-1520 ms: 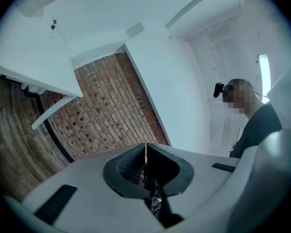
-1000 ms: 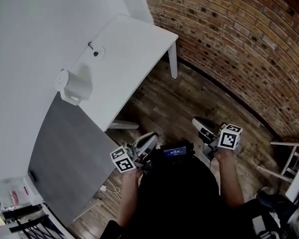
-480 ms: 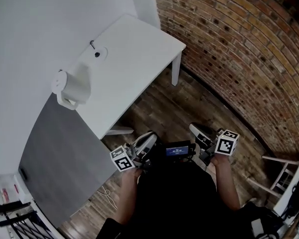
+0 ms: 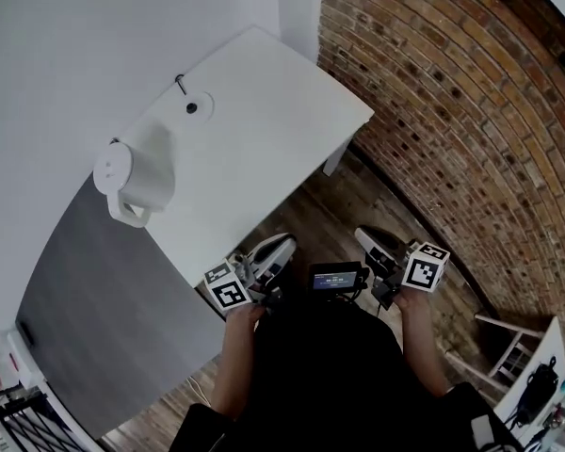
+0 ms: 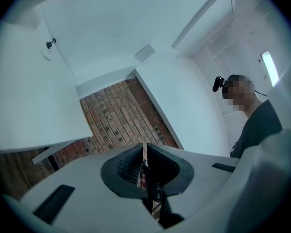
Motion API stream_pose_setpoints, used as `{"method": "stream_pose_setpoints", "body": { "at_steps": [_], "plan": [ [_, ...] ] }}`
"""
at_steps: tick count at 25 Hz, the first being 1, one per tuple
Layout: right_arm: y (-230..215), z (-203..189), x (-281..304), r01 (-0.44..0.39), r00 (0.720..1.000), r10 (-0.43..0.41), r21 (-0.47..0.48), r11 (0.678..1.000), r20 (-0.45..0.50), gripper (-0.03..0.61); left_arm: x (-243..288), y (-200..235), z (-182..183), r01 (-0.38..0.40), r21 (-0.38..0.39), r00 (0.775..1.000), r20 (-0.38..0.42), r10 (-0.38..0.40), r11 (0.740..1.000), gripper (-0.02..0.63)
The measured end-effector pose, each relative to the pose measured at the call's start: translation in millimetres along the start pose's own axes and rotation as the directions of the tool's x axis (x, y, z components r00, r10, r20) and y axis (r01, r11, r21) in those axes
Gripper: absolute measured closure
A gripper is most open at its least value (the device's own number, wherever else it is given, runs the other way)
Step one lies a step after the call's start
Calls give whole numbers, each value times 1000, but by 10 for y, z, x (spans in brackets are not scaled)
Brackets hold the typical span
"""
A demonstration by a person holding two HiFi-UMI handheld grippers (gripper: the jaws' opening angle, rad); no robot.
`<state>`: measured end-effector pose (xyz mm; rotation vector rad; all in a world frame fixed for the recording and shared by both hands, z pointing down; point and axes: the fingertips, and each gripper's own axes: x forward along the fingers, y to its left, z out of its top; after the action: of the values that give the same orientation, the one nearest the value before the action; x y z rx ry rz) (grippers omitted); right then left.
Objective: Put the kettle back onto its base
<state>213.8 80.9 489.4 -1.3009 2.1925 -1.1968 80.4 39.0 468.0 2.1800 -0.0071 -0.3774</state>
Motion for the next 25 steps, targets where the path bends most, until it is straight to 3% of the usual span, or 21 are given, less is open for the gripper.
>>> {"method": "stream_pose_setpoints", "body": {
  "at_steps": [6,14,20,25],
  "plan": [
    [105,46,546,36,994,-46,-95,995,-100,560,-294,391,499,-31,-26,996,78,33,999,594],
    [92,221,886,51,992,-62,-105,993,-111,560,-372,586,918,-35,8,993,113,33,999,594],
    [78,330,1342,-27,982,4,-116,993,-189,560,-536,684,1099,-120,26,978,177,114,992,594],
    [7,442,1740,-116,961,90,-84,990,-261,560,-654,801,1281,-231,46,946,246,214,972,591]
  ]
}}
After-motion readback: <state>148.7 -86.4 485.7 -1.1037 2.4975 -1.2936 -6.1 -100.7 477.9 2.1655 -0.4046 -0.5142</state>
